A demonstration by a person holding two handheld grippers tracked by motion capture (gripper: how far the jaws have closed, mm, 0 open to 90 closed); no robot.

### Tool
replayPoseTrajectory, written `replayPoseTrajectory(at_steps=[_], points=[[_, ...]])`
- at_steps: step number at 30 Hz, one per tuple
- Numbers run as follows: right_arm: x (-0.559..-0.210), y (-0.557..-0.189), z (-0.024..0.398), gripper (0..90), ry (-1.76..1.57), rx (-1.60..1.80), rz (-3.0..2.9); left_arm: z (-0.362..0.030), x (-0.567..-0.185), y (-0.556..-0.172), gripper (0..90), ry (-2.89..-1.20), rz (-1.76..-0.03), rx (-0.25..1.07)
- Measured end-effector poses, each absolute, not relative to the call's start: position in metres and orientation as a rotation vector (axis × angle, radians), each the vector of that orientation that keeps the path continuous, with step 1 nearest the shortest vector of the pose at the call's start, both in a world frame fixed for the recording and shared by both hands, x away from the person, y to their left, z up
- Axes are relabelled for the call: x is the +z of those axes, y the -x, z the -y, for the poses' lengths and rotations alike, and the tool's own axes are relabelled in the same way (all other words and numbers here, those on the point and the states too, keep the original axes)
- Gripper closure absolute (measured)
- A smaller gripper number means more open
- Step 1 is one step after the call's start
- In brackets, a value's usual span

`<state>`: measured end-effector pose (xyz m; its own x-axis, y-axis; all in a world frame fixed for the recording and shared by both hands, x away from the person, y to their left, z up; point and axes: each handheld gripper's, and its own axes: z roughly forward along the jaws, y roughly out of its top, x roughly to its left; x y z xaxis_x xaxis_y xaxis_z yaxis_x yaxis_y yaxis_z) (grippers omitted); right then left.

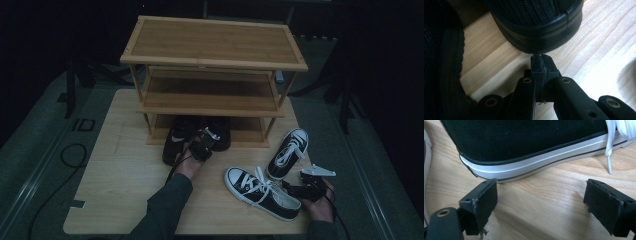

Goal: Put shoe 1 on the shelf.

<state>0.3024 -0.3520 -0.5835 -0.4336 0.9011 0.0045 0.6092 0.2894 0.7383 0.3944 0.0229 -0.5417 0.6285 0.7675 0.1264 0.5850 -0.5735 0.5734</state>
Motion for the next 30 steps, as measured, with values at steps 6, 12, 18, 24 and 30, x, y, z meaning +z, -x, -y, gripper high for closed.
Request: replayPoseTrajectory(at_steps=[6,12,18,24,30], points=[[-0.584,-0.302,0.352,11.7,-1.353,0.951,-2.149,-0.029,-0.542,-0.380,89.3,-2.377,-1.022,0.505],[-0.584,-0.302,0.352,11.7,-1.353,0.951,-2.149,-0.039,-0.542,-0.368,89.4,-2.390,-1.002,0.501],[-0.584,-0.302,0.352,11.7,-1.352,0.951,-2.149,-0.051,-0.542,-0.361,89.5,-2.389,-1.009,0.496],[-0.584,-0.302,0.352,11.7,-1.353,0.951,-2.149,-0.062,-0.540,-0.351,89.5,-2.383,-0.996,0.489],[-0.584,-0.302,0.352,11.7,-1.352,0.951,-2.149,-0.076,-0.540,-0.340,89.5,-2.401,-0.978,0.496]])
